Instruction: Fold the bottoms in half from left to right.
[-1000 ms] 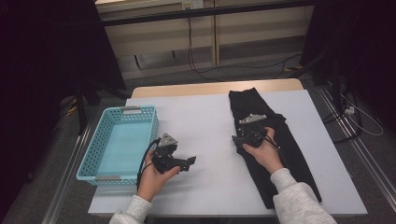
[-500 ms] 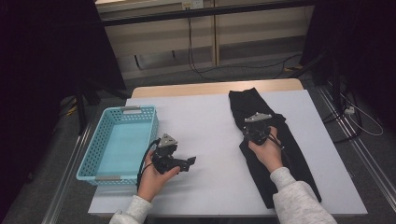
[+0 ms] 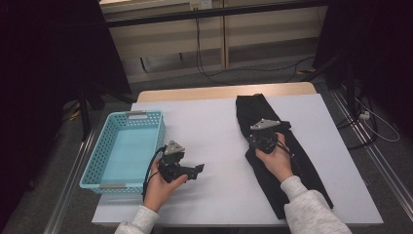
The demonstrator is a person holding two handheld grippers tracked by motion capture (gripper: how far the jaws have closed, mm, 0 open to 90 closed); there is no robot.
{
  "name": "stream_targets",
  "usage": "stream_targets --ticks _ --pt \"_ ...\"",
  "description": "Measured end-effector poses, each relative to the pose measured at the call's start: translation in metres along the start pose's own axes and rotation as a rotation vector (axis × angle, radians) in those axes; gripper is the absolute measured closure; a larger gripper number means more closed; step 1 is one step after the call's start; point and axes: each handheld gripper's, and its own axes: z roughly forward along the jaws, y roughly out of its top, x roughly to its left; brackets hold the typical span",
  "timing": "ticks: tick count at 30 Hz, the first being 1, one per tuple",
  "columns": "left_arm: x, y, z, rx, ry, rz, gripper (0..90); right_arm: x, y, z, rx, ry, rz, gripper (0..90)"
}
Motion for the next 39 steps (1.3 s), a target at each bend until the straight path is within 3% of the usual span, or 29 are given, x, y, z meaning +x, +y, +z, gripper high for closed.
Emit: stream_targets --ticks 3,6,11,15,18,24,27,31,39 --pt "0.0 -0.001 0.001 -0.007 0.009 -0.007 8.9 0.015 0.001 -0.001 -0.009 0.068 -0.031 85.0" --pt "0.002 -0.001 0.001 -0.011 0.018 -0.018 9.0 0.037 0.001 0.0 0.003 0.125 -0.091 84.9" --pt "0.008 0.0 -0.003 -0.024 0.054 -0.058 10.3 0.069 0.004 -0.003 -0.005 0.244 -0.136 84.9" --pt "0.012 0.001 -0.006 -0.033 0.063 -0.081 10.2 0.089 0.003 -0.005 0.004 0.328 -0.183 84.6" --pt "0.012 0.004 -0.007 -0.039 0.067 -0.089 10.1 0.097 0.002 -0.005 0.013 0.366 -0.191 81.8" --pt "0.009 0.008 0.0 -0.033 0.068 -0.086 10.3 0.086 0.005 -0.015 0.001 0.348 -0.133 46.7" --pt "0.008 0.012 0.003 -0.036 0.067 -0.088 10.1 0.076 0.007 -0.029 -0.024 0.351 -0.112 40.6" --pt "0.006 0.015 0.008 -0.025 0.054 -0.076 9.9 0.058 0.005 -0.047 -0.074 0.291 -0.075 36.0" --pt "0.003 0.022 0.016 -0.034 0.043 -0.06 9.8 0.016 -0.017 -0.075 -0.078 0.192 0.003 32.6"
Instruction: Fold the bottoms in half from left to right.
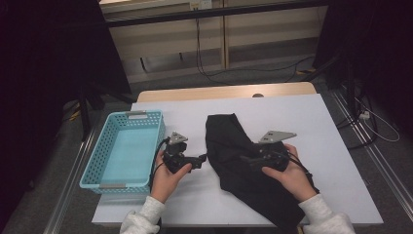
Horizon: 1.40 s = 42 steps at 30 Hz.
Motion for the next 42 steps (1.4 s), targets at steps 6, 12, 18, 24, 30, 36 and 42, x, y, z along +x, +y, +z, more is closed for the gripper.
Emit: stream_targets --ticks 6,12,18,24,30,36,42 --pt "-0.001 0.002 0.006 0.01 -0.004 0.006 9.9 -0.022 -0.02 -0.024 0.008 -0.079 0.064 32.7" --pt "-0.002 0.004 0.007 0.001 -0.012 0.01 9.9 -0.041 -0.04 -0.046 0.04 -0.183 0.142 40.7" --pt "-0.004 0.005 0.008 0.004 -0.025 0.016 9.9 -0.048 -0.062 -0.054 0.099 -0.231 0.151 41.2" --pt "-0.005 0.006 0.008 -0.001 -0.022 0.018 9.9 -0.05 -0.074 -0.048 0.147 -0.192 0.19 44.4" --pt "-0.006 0.006 0.009 0.003 -0.025 0.02 9.8 -0.041 -0.073 -0.045 0.147 -0.163 0.167 66.8" --pt "-0.007 0.007 0.009 0.004 -0.025 0.029 9.8 -0.039 -0.074 -0.045 0.141 -0.127 0.209 79.7" --pt "-0.008 0.008 0.011 0.002 -0.029 0.028 9.8 -0.04 -0.075 -0.044 0.137 -0.083 0.228 87.5"
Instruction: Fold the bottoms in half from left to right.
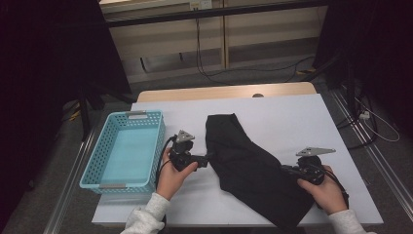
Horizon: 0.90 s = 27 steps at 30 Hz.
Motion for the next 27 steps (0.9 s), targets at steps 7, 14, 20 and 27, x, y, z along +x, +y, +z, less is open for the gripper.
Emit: stream_targets --ticks 7,14,20,27 --pt "0.0 0.001 -0.002 -0.005 0.0 0.003 9.8 -0.003 0.002 -0.001 -0.002 0.007 -0.001 88.1" --pt "-0.003 0.001 0.0 0.002 -0.006 0.009 9.7 -0.017 0.007 -0.008 -0.005 -0.014 -0.004 88.3" --pt "-0.002 0.001 0.001 -0.001 -0.009 0.006 9.7 -0.027 0.007 -0.013 -0.013 -0.051 -0.014 88.3" --pt "0.0 0.001 0.0 -0.01 -0.009 -0.011 9.4 -0.045 0.008 -0.015 -0.009 -0.113 0.006 88.2"
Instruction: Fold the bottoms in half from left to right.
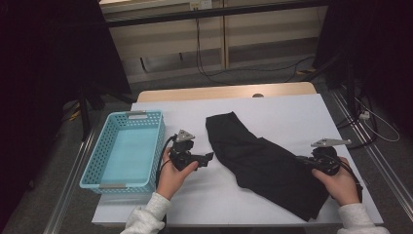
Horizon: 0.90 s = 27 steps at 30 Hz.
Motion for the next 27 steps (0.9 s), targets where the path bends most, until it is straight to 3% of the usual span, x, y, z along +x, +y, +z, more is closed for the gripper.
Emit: stream_targets --ticks 7,8,10,12,16,19,23,27 --pt "0.003 0.0 -0.001 0.004 0.003 -0.007 9.3 -0.011 -0.001 -0.001 -0.026 -0.036 0.003 86.9" --pt "0.003 0.0 -0.001 0.004 0.004 -0.007 9.3 -0.01 -0.002 0.0 -0.029 -0.042 -0.006 83.9" --pt "0.002 0.0 0.0 0.004 0.002 -0.011 9.3 -0.009 0.0 0.001 -0.044 -0.054 -0.035 64.0" --pt "0.002 0.0 0.0 0.008 -0.003 -0.01 9.3 -0.005 0.003 0.0 -0.049 -0.044 -0.031 53.8" --pt "0.003 0.0 -0.003 0.001 -0.003 -0.013 9.1 0.011 0.014 0.0 -0.075 -0.016 -0.047 39.3" --pt "0.004 -0.001 -0.005 0.002 0.004 -0.013 9.1 0.026 0.021 0.006 -0.083 0.04 -0.06 37.7" --pt "0.005 -0.004 -0.01 0.008 0.016 -0.018 9.0 0.051 0.032 0.017 -0.077 0.071 -0.099 34.0" --pt "0.006 -0.006 -0.017 0.007 0.012 -0.028 8.7 0.079 0.045 0.03 -0.078 0.084 -0.169 33.8"
